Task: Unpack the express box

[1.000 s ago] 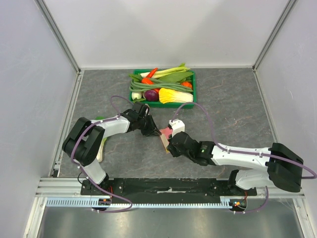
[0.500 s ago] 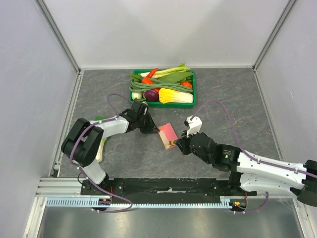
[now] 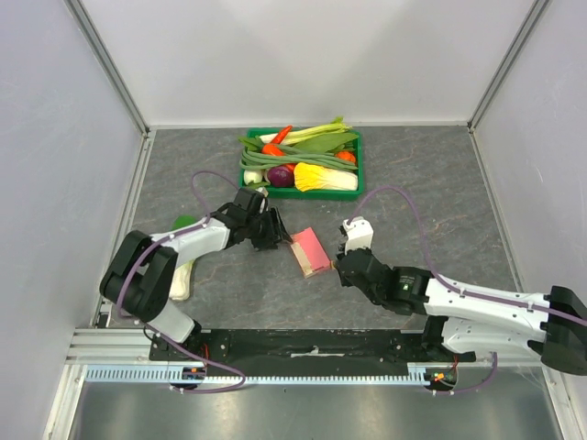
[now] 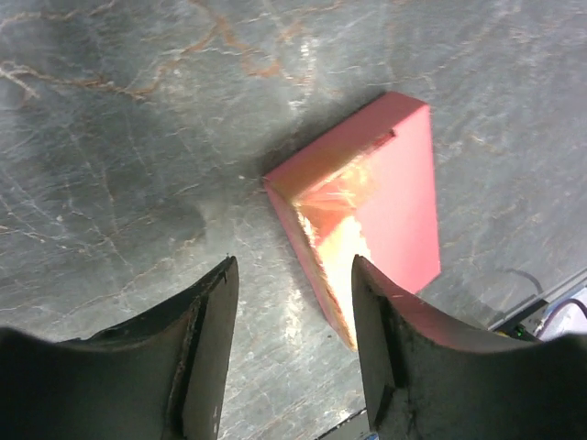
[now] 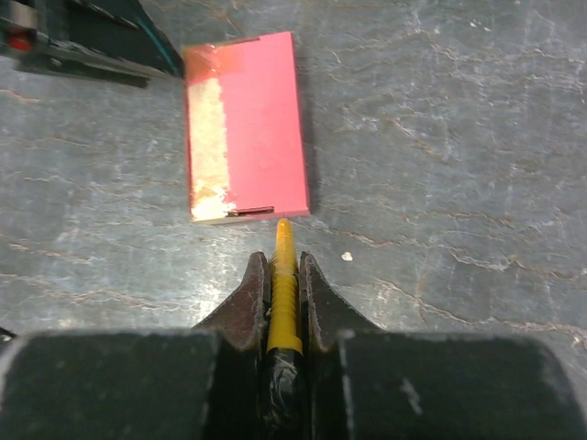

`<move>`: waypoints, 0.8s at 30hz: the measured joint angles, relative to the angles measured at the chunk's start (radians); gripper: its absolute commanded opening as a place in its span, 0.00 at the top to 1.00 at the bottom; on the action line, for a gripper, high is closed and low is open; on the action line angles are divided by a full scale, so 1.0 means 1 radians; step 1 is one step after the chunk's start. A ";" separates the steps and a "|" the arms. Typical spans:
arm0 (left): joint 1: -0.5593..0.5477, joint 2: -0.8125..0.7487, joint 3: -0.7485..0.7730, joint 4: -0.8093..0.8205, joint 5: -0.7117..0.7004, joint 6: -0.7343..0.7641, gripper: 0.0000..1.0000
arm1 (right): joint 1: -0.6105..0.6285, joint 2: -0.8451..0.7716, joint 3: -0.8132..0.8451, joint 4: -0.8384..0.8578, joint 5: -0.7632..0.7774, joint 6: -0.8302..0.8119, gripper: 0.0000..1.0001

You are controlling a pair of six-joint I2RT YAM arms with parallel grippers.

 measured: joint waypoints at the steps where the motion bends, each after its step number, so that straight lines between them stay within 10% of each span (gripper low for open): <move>1: 0.000 -0.013 0.000 -0.004 0.002 0.006 0.40 | 0.000 0.007 0.000 -0.005 0.005 0.001 1.00; 12: 0.000 -0.082 0.000 -0.002 0.055 0.067 0.46 | -0.133 0.192 0.132 -0.030 0.015 -0.089 1.00; 24: 0.000 0.066 0.024 0.056 0.151 0.101 0.55 | -0.262 0.336 0.196 0.008 -0.312 -0.219 1.00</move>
